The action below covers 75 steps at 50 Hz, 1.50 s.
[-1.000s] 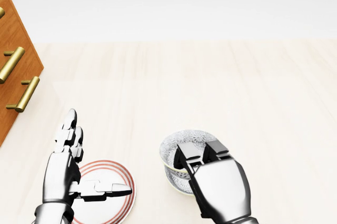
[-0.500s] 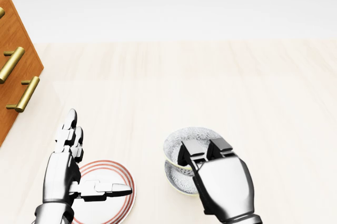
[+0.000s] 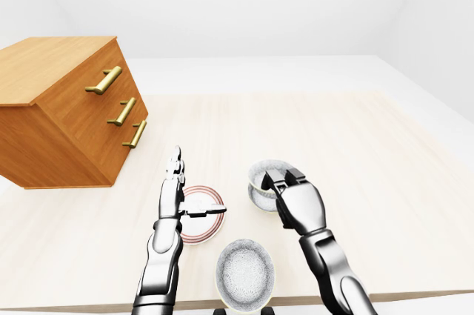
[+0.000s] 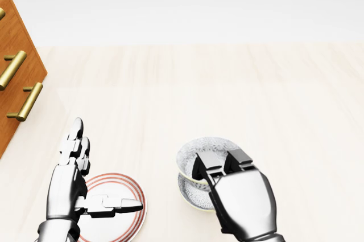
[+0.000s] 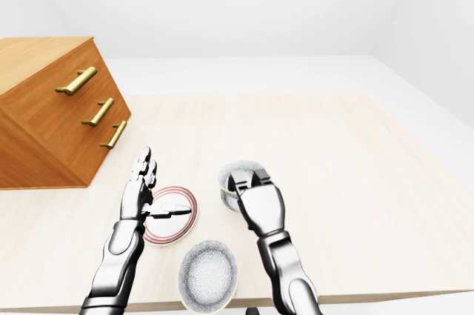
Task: Stack the bowl at the front on the bowl in the middle.
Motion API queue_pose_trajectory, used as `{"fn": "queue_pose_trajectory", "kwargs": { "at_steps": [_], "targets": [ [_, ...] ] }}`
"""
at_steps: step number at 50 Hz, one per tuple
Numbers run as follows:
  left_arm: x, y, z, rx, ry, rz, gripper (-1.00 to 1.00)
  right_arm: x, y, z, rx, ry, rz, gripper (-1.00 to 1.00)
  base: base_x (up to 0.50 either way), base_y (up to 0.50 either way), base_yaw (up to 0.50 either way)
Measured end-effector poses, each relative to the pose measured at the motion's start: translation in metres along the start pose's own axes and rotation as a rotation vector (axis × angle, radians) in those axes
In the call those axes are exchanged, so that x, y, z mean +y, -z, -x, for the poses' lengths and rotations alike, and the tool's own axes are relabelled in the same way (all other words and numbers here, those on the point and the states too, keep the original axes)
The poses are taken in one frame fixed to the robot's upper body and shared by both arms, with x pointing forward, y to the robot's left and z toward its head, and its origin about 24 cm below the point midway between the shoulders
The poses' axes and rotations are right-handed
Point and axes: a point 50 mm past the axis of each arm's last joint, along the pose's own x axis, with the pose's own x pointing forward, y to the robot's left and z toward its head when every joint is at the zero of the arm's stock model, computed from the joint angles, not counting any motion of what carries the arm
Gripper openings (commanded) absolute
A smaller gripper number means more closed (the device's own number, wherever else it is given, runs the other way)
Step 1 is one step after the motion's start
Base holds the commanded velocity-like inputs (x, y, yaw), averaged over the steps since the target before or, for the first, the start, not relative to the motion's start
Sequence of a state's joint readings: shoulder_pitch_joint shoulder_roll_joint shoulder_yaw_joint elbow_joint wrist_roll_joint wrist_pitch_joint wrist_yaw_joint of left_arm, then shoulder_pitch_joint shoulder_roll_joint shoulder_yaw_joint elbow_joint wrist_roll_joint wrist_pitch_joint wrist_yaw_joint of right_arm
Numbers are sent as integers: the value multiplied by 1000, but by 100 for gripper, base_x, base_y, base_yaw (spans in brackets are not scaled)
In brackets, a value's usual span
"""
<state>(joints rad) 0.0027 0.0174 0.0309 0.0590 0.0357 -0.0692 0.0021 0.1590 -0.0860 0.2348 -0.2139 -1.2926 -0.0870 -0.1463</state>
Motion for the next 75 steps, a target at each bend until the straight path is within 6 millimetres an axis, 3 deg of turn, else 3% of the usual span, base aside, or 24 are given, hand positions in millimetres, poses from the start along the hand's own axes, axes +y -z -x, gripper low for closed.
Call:
{"fn": "queue_pose_trajectory", "kwargs": {
  "at_steps": [8, 9, 10, 11, 24, 38, 56, 59, 65, 71, 75],
  "targets": [
    [0, 0, 0, 0, 0, 0, 100, 1, 0, 1, -1, -8, 0, -100, 0, 0, 0],
    [0, 0, 0, 0, 0, 0, 100, 1, 0, 1, -1, -9, -1, -89, 0, 0, 0],
    [0, 0, 0, 0, 0, 0, 100, 1, 0, 1, 0, -11, -4, 35, 0, 0, 0],
    [0, 0, 0, 0, 0, 0, 100, 0, 0, 2, 2, -10, -10, 100, 0, 0, 0],
    [0, -1, 0, -6, -1, -2, 100, -21, 11, 5, 41, -52, -92, 100, 0, 0, 0],
    [0, -3, 0, -16, -7, -1, 100, -66, 23, 2, 55, -22, -139, 100, 0, 0, 0],
    [-8, -8, -5, -7, 19, -3, 100, -62, 45, -1, 131, -2, -134, 100, 0, 0, 0],
    [-11, -12, -30, -17, 25, -39, 100, -57, 48, -2, 144, -7, -130, 100, 0, 0, 0],
    [-9, -43, -94, -70, -42, -155, 100, -45, 56, -7, 171, -23, -123, 100, 0, 0, 0],
    [-19, -89, -143, -88, -75, -281, 100, -32, 68, -12, 206, -35, -110, 100, 0, 0, 0],
    [-29, -121, -161, -113, -88, -326, 100, -28, 79, -16, 234, -26, -144, 100, 0, 0, 0]
  ]
}}
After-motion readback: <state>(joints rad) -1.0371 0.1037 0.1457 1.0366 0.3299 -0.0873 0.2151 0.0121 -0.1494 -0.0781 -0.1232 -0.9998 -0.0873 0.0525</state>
